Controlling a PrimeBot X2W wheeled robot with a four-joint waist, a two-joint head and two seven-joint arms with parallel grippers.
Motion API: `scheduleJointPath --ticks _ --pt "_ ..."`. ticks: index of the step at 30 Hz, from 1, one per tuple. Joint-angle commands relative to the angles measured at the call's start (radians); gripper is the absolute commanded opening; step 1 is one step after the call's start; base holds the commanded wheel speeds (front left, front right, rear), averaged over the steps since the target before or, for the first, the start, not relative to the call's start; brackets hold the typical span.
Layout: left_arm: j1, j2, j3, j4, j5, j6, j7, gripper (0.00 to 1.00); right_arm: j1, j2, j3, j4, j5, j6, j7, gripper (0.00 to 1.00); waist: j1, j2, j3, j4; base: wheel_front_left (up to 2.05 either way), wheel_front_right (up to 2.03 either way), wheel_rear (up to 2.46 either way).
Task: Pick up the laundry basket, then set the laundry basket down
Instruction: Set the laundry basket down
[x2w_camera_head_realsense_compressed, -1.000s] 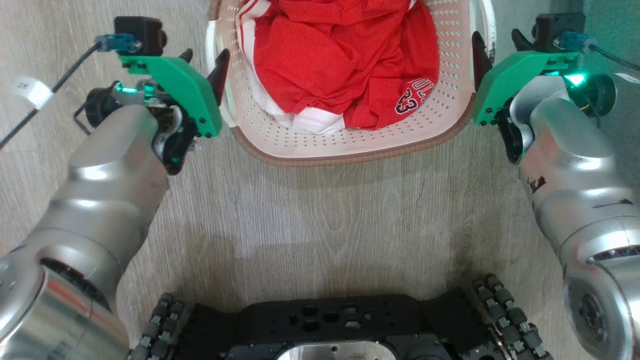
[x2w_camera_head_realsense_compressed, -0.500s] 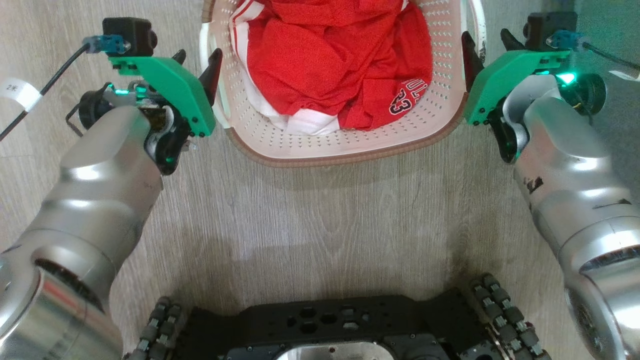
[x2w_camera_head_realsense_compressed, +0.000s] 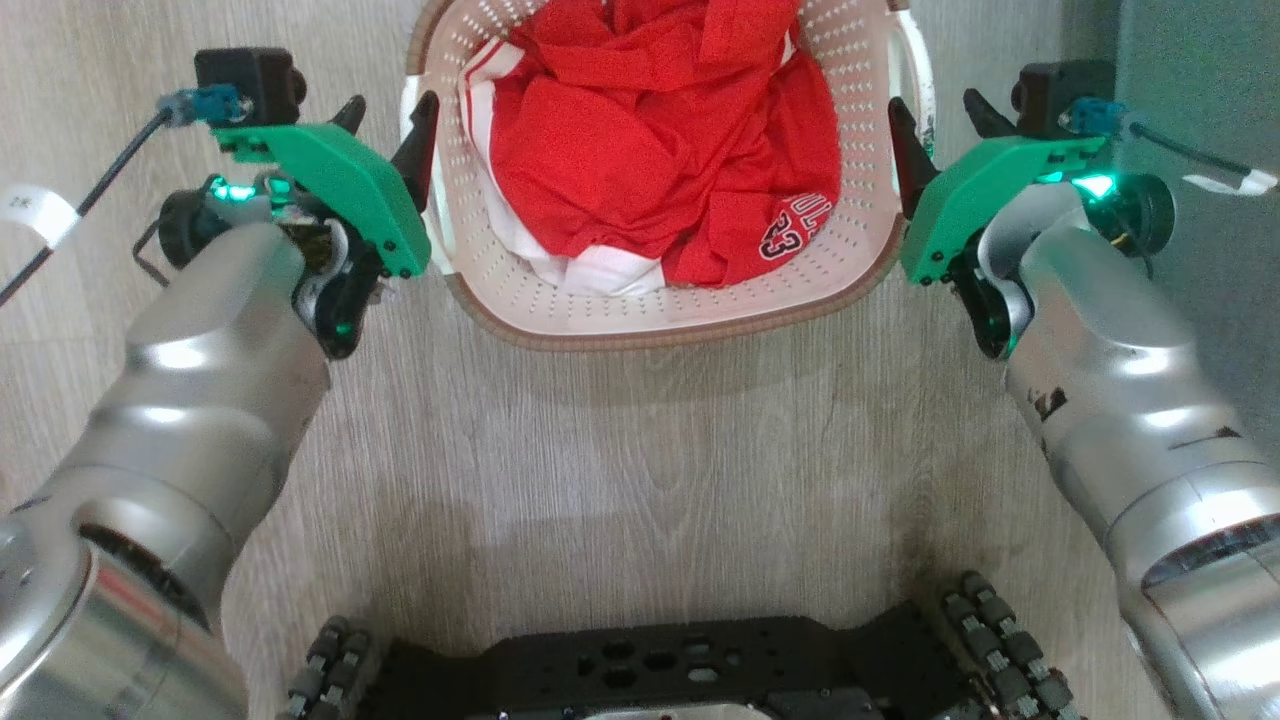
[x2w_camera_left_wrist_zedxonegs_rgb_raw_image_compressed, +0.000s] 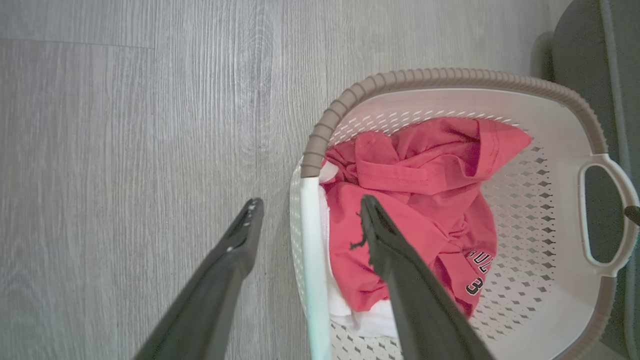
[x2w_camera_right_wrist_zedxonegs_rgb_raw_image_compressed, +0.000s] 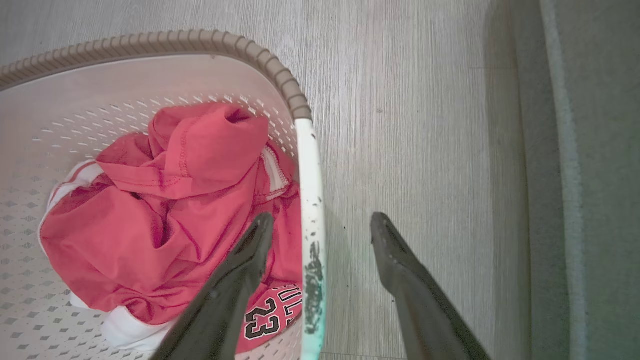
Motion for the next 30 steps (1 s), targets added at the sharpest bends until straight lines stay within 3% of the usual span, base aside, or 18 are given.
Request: scheduleJointPath --ticks 1,5,9,13,18,19,30 --pt "0.026 0.035 0.011 -0.009 -0.003 0.001 -0.011 1.00 0.056 0.015 0.016 -0.014 0.006 -0.008 -0.014 1.00 0.0000 -0.0001 -0.009 0.001 0.00 0.00 0.00" --pt "0.038 0.040 0.004 -0.006 0.008 0.001 -0.040 1.00 0.062 0.009 0.010 -0.021 0.012 -0.008 -0.019 1.00 0.0000 -0.0001 -0.050 0.003 0.00 0.00 0.00" --pt "0.050 0.046 0.018 -0.012 0.043 0.001 -0.054 1.00 0.105 -0.014 -0.034 -0.109 -0.004 -0.008 -0.019 1.00 0.0000 -0.0001 -0.115 0.009 0.00 0.00 0.00" --pt "0.063 0.071 0.135 -0.079 0.143 0.015 -0.055 1.00 0.174 -0.035 -0.092 -0.215 -0.042 -0.008 -0.020 1.00 0.0000 -0.0001 -0.185 0.018 0.00 0.00 0.00" --pt "0.162 0.101 0.325 -0.237 0.322 0.074 -0.055 1.00 0.265 -0.038 -0.172 -0.344 -0.103 -0.008 -0.020 1.00 0.0000 -0.0001 -0.270 0.022 0.00 0.00 0.00" --pt "0.217 0.106 0.402 -0.312 0.398 0.096 -0.055 1.00 0.301 -0.037 -0.194 -0.394 -0.131 -0.008 -0.020 1.00 0.0000 -0.0001 -0.305 0.023 0.00 0.00 0.00" --pt "0.506 0.090 0.727 -0.692 0.710 0.154 -0.055 1.00 0.456 -0.021 -0.281 -0.652 -0.230 -0.008 -0.020 1.00 0.0000 -0.0001 -0.463 0.018 0.00 0.00 0.00"
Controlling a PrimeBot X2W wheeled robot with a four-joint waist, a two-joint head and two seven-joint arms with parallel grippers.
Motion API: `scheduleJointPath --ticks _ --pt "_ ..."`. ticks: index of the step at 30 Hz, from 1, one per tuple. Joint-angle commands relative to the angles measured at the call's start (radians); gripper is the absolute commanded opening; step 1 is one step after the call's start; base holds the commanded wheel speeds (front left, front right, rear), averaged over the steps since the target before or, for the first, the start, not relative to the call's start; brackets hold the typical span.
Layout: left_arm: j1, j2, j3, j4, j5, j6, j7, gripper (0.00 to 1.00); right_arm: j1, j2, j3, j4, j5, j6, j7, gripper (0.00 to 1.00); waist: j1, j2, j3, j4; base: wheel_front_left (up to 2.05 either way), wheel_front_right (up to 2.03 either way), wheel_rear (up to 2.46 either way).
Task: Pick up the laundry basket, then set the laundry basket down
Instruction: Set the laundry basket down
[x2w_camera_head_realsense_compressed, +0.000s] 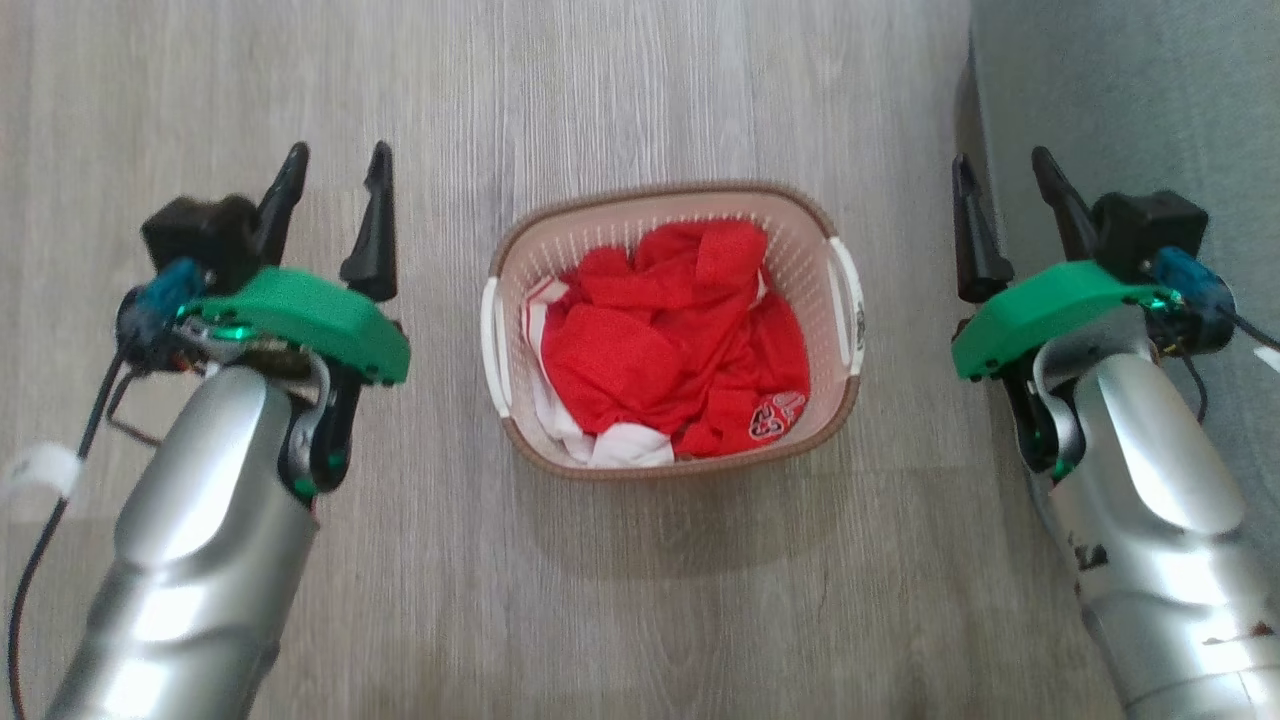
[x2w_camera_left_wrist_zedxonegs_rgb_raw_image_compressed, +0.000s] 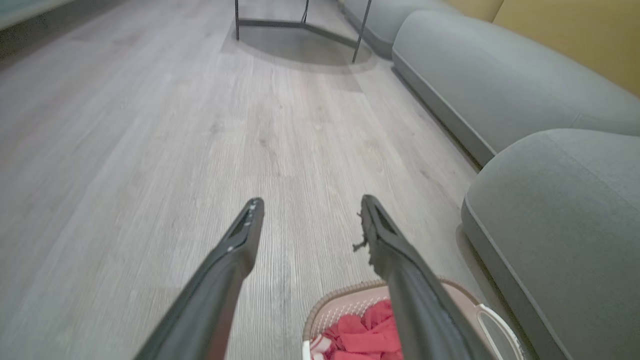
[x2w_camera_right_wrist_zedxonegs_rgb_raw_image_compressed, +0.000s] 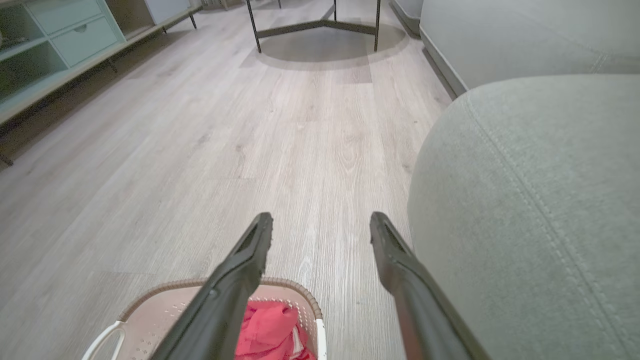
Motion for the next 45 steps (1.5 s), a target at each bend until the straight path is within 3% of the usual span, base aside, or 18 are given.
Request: scheduleJointPath --ticks 1,11,25,45 --pt "0.034 0.027 0.070 -0.077 0.037 0.015 -0.009 1.00 0.032 0.015 0.007 -0.062 -0.016 -0.006 -0.013 1.00 0.0001 -0.0001 -0.052 -0.005 0.00 0.00 0.00" --pt "0.244 0.021 0.175 -0.290 0.132 0.041 -0.009 1.00 0.143 0.024 -0.021 -0.206 -0.060 -0.006 -0.013 1.00 0.0001 -0.0001 -0.165 -0.012 0.00 0.00 0.00" --pt "0.504 0.058 0.194 -0.547 0.150 0.127 0.056 1.00 0.338 0.041 -0.046 -0.387 -0.088 -0.006 0.045 1.00 0.0001 -0.0001 -0.281 -0.023 0.00 0.00 0.00" --pt "0.691 0.072 0.174 -0.667 0.150 0.194 0.121 1.00 0.531 0.047 -0.104 -0.587 -0.108 -0.006 0.166 1.00 0.0001 -0.0001 -0.366 -0.013 0.00 0.00 0.00"
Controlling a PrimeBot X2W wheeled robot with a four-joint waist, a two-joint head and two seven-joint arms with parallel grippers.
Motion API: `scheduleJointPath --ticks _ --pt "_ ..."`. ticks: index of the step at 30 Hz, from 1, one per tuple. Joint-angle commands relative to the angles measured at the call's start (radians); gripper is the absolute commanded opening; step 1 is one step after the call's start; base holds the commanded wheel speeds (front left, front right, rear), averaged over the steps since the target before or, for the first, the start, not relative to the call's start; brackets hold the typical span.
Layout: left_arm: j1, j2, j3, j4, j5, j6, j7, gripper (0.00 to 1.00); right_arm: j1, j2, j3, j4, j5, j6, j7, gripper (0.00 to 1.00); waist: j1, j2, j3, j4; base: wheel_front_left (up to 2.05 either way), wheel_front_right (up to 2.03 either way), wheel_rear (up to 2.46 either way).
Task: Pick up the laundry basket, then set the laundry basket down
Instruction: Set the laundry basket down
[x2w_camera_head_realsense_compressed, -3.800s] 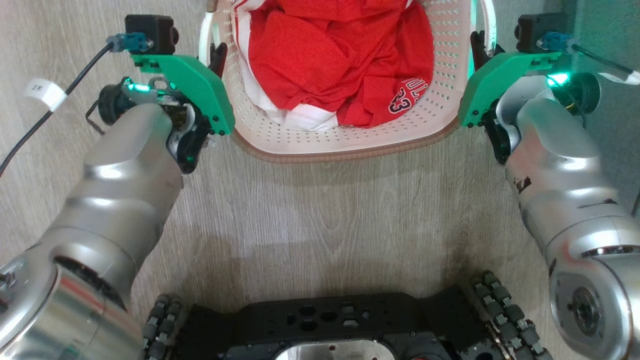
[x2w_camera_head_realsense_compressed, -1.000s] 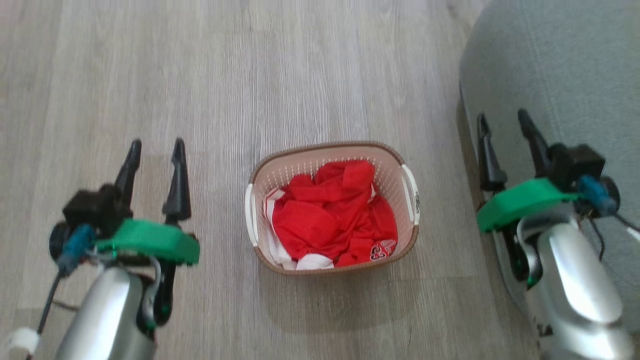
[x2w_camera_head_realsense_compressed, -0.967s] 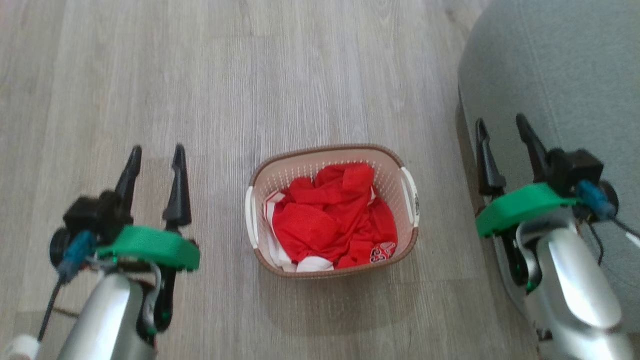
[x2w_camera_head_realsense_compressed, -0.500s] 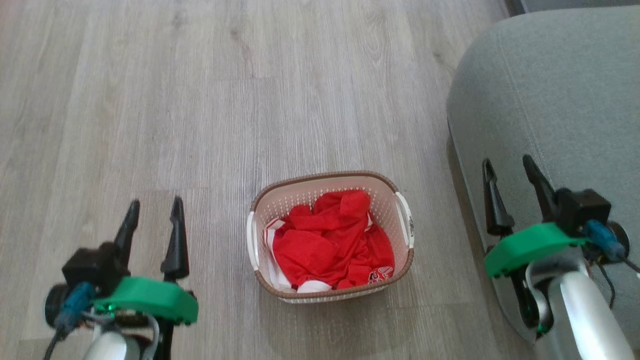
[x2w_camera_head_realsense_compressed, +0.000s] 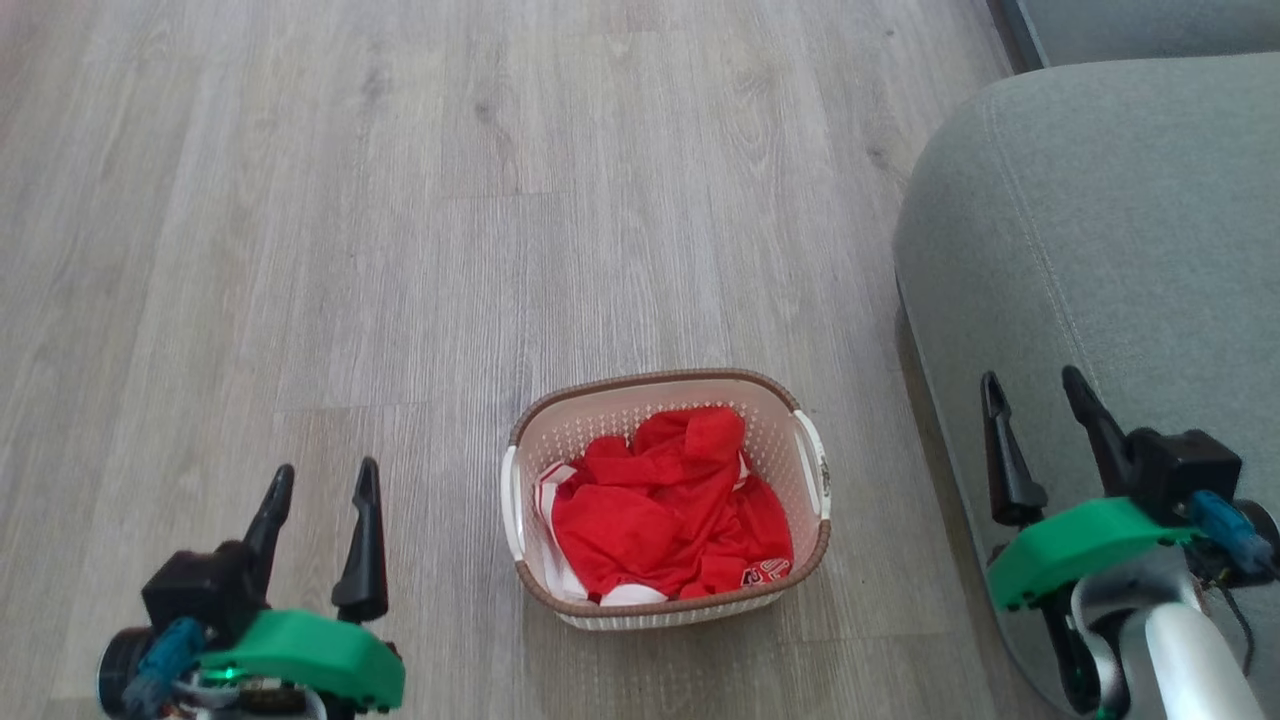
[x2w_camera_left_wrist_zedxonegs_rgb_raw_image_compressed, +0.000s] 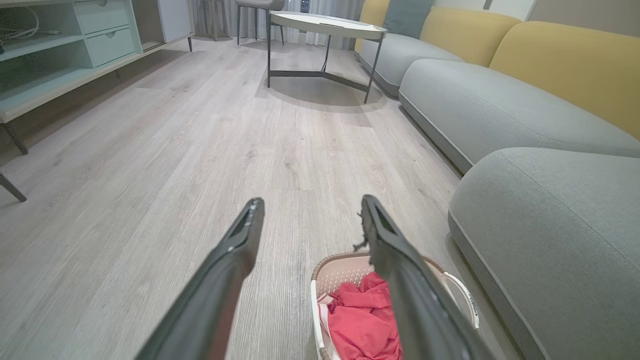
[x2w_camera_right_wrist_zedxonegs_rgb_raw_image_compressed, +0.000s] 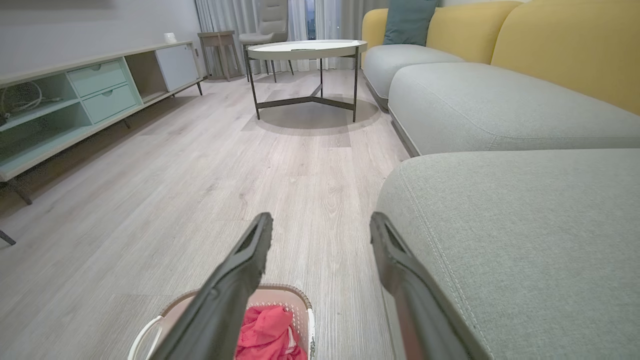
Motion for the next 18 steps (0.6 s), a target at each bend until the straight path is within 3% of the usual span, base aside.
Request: scheduleJointPath --ticks 1,18 --pt "-0.030 0.023 0.039 -0.042 0.010 0.011 0.001 1.00 -0.013 0.005 0.013 -0.049 -0.009 -0.006 0.008 1.00 0.0001 0.0000 -0.002 0.001 0.00 0.00 0.00" --pt "-0.034 0.027 0.038 -0.052 0.025 0.038 -0.007 1.00 -0.007 0.006 0.014 -0.074 -0.001 -0.006 0.029 1.00 0.0001 0.0000 0.001 0.001 0.00 0.00 0.00"
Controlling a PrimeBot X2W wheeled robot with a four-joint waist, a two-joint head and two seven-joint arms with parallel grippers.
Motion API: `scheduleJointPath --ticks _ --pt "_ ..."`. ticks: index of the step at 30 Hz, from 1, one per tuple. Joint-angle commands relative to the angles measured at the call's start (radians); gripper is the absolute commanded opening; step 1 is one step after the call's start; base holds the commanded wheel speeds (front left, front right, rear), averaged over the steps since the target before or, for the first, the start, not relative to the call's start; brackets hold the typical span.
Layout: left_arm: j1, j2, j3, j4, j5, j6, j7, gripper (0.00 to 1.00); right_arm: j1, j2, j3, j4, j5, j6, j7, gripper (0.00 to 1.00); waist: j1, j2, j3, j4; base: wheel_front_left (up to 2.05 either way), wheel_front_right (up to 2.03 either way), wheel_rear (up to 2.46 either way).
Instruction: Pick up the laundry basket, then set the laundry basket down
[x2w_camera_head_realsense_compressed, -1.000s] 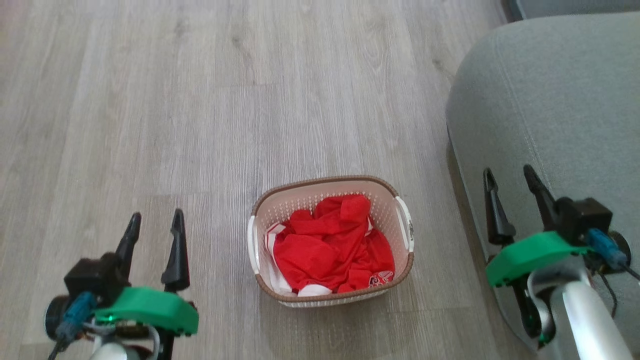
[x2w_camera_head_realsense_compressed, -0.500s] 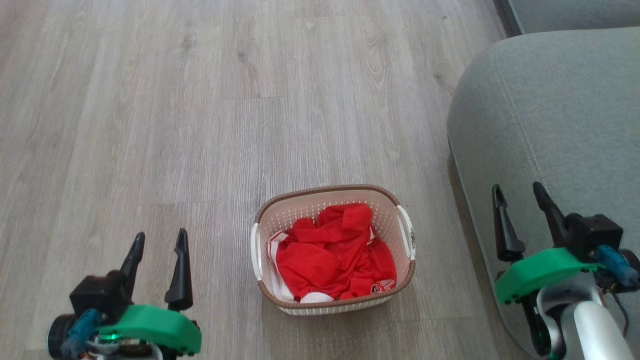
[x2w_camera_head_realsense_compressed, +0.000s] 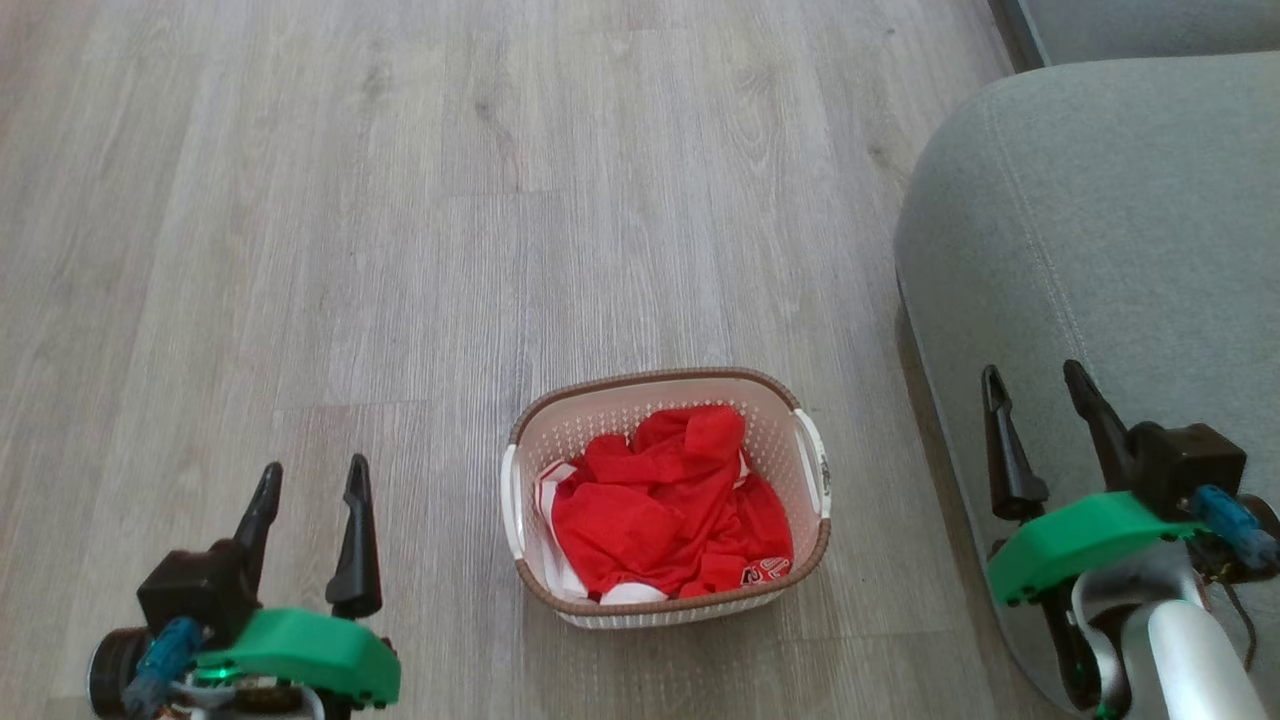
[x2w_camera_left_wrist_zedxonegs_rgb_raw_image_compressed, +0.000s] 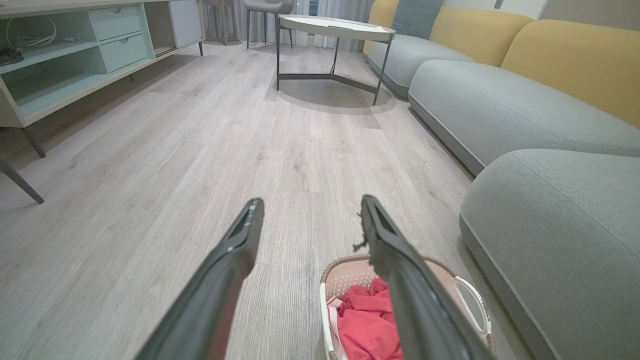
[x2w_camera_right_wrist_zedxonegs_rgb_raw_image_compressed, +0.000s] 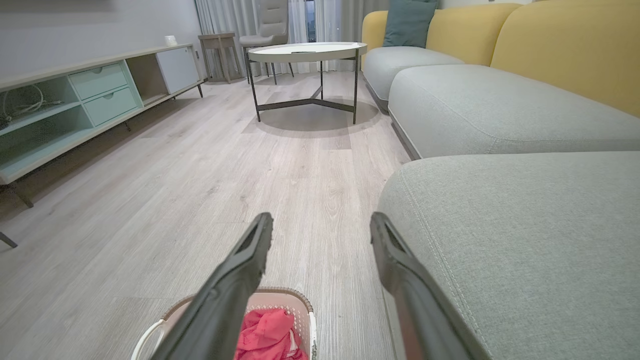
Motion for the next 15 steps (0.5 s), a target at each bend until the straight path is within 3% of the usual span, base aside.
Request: scheduleJointPath --ticks 1,9,10,15 --pt "-0.041 0.022 0.039 -0.037 0.012 0.006 -0.009 1.00 -0.015 -0.002 0.020 -0.038 0.004 -0.006 0.002 1.00 0.0000 0.0000 0.001 0.000 0.00 0.00 0.00" --pt "-0.045 0.033 0.036 -0.038 0.028 0.017 -0.009 1.00 -0.016 -0.001 0.023 -0.035 0.008 -0.006 -0.001 1.00 0.0000 0.0000 0.003 0.001 0.00 0.00 0.00" --pt "-0.001 0.008 -0.003 0.004 0.019 0.009 -0.003 0.00 0.000 0.001 0.002 0.004 0.002 0.000 0.000 0.00 0.0000 0.0000 0.003 0.001 0.00 0.00 0.00" --pt "0.001 -0.006 -0.002 0.030 -0.014 0.003 0.000 0.00 0.005 0.002 0.006 0.032 0.040 0.000 0.000 0.00 0.0000 0.0000 0.002 0.001 0.00 0.00 0.00"
